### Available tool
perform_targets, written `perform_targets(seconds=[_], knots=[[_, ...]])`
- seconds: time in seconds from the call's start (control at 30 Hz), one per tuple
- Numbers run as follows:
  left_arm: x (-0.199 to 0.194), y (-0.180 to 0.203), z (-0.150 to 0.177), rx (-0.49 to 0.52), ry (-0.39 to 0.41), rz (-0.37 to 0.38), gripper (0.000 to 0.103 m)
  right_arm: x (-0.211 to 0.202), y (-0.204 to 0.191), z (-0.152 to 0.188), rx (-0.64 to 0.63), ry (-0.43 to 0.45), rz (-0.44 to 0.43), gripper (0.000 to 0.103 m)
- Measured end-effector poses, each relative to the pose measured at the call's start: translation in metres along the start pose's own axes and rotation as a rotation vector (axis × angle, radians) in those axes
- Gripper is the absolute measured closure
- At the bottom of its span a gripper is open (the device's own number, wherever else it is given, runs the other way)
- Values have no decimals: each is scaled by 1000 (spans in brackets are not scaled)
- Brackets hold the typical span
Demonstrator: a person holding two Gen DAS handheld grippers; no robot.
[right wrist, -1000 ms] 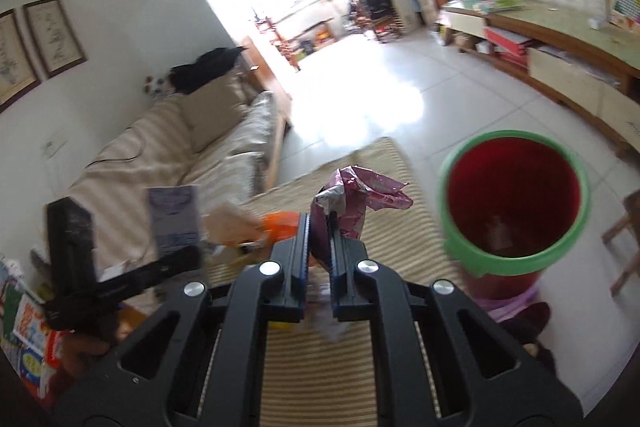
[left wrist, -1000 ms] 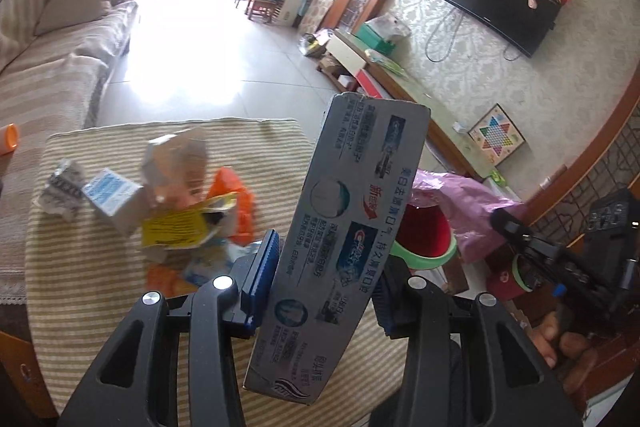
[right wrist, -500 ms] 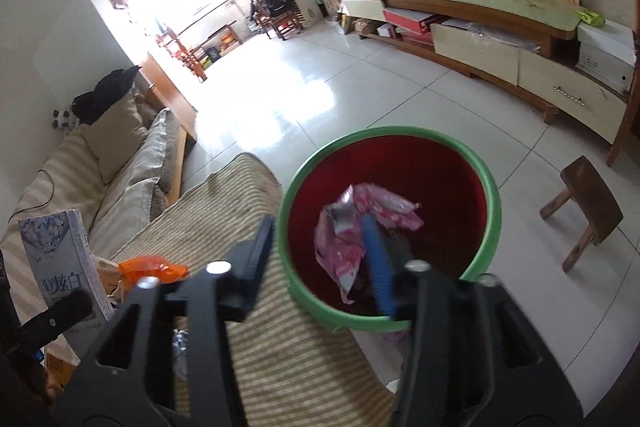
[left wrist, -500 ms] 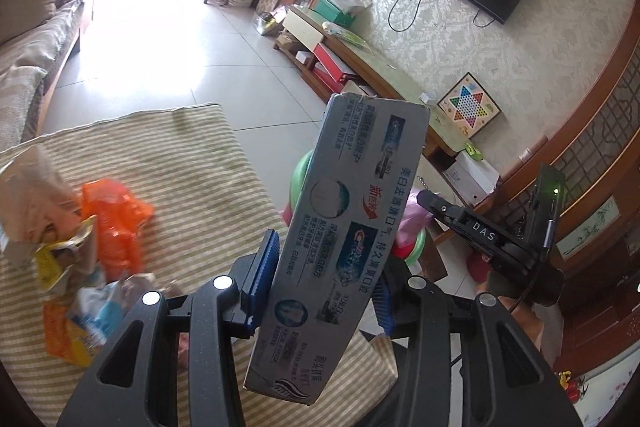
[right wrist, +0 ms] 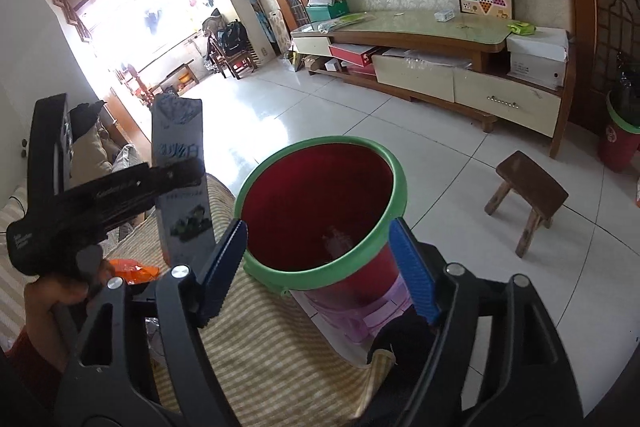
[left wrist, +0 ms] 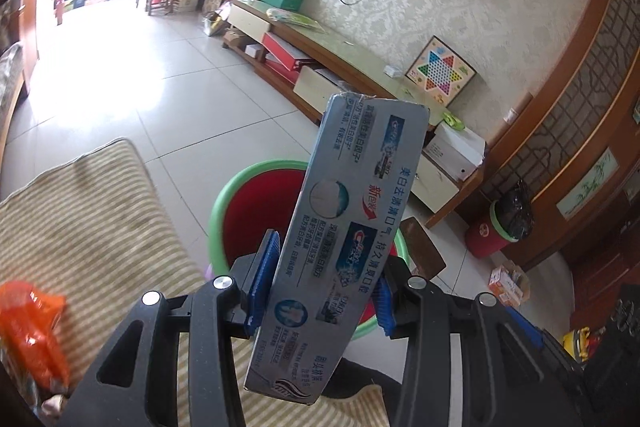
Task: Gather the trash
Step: 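Lift the toothpaste box with the left gripper and drop it into the bin, then return the left gripper to the table and grasp the white paper cup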
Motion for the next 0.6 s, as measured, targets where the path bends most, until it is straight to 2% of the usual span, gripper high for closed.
perform_targets(seconds=[0.07,0.1,0.17,0.27,0.37,0.6], knots=[[11,5,-5,2,0,-8,59,-1,8,4,19,0,5,32],[15,5,-8,-6,1,-15,44,-2,11,5,30,-3,8,32],[18,4,-14,-26,6,-26,27,-3,14,6,39,-5,11,32],[11,3,-16,-57,11,-17,27,-5,13,7,29,-5,18,31],[-9,3,-12,-30,38,-25,27,-7,7,7,15,-7,16,31],[-86,-16,17,-1,129,-78,27,-5,-28,14,-30,-32,-19,29]])
Point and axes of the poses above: each gripper's, at about its wrist camera, not at the fingertips, and x roughly the way its jaws point, y to its right, z to its underside, the point moved 10 cm from there along x, roughly the way its jaws point, and after that the axes turned 5 degrees about -x, right-handed, at the moved point
